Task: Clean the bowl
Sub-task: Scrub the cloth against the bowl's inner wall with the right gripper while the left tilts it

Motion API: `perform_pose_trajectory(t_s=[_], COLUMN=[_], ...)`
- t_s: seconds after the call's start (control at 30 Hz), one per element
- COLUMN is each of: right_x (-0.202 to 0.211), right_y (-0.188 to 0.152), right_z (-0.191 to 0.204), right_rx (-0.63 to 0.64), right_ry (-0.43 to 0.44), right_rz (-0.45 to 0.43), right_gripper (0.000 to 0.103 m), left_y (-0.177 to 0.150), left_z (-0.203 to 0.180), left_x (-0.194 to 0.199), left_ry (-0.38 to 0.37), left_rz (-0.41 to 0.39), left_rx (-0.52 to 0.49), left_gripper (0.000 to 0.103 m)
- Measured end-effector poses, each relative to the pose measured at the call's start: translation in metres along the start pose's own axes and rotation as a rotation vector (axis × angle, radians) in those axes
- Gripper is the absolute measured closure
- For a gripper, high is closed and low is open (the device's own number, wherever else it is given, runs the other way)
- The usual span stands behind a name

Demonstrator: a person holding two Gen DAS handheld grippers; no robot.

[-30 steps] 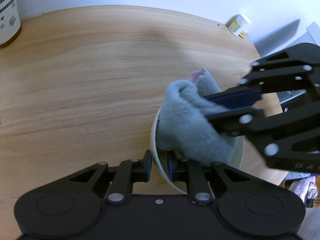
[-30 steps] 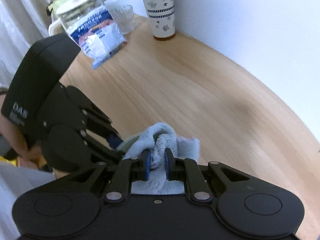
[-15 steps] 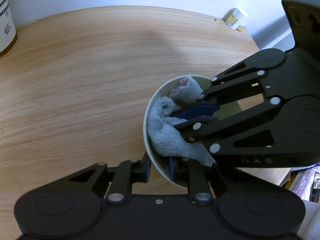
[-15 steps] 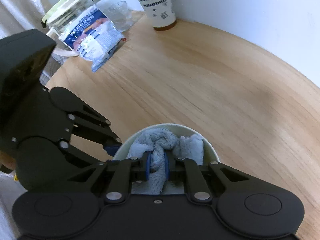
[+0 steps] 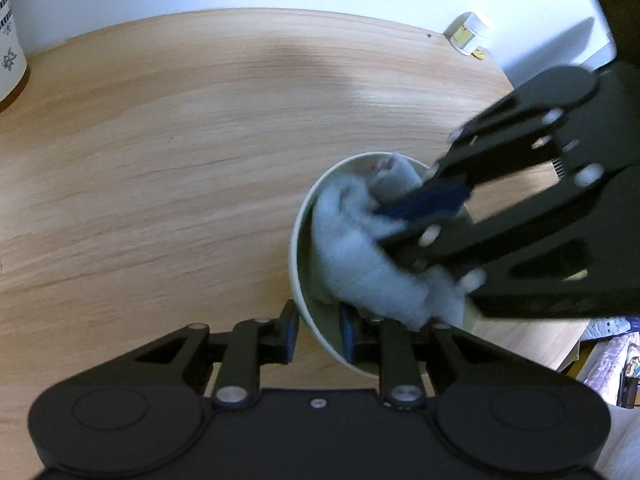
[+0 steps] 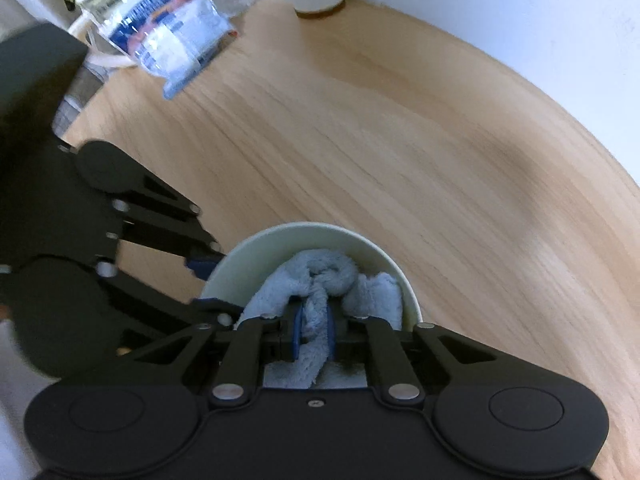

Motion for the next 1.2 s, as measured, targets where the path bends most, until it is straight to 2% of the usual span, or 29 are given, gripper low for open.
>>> perform_pose_trajectory(t_s=[0.17,0.3,0.47,0.6,0.77,0.9,0.97,1.2], right_x=[0.012,0.003,-0.012,-0.025,-0.033,-0.008,0.001,-0.01], right_y=[0.001,-0.001,-0.007,-0.007,-0.001,0.004,0.004,-0.007], right_z=[0.003,-0.002,-0.011,-0.007,-0.005,0.003,0.004,0.005], right_rx=[0.015,-0.029,-0.053,-0.004,0.012,0.052,0.073,0.103], right_ry=[-0.037,-0.083,-0.143,-0.169,-0.163,-0.201,-0.249,-0.306], right_rz=[-0.088,-0.114,-0.067,-0.026,0.04,-0.018,-0.049,-0.041], right_gripper=[0.089,0.091,0.091,0.091,0.091,0.089,0.089,0.092], left_y=[-0.003,-0.003,-0.002,-0.001,-0.002,0.0,-0.001,-0.003], left_z=[0.002,0.008,0.011,0.01,0.011,0.009,0.009,0.013], left_x=[0.002,0.004,0.005,0.005,0.005,0.0,-0.001,0.002], left_ry=[-0.006,-0.008,0.004,0.016,0.052,0.054,0.051,0.049], left_rz=[-0.002,0.008,0.005,0.007,0.012,0.015,0.016,0.02], left_rx=[-0.007,0.011,0.007,0.009,0.01,0.011,0.009,0.022], left_gripper=[0.081,0.081,0.081,0.081,0.08,0.08,0.079,0.079])
Point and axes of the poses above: each gripper's, at about its wrist camera, not at the fingertips, and x roughly against the way its jaws point, z to its left, y to its top, the point moved 2 cm from there along -x, roughly the way its jaws point, and after that the axes turned 10 degrees about -z, right-handed, at the moved point
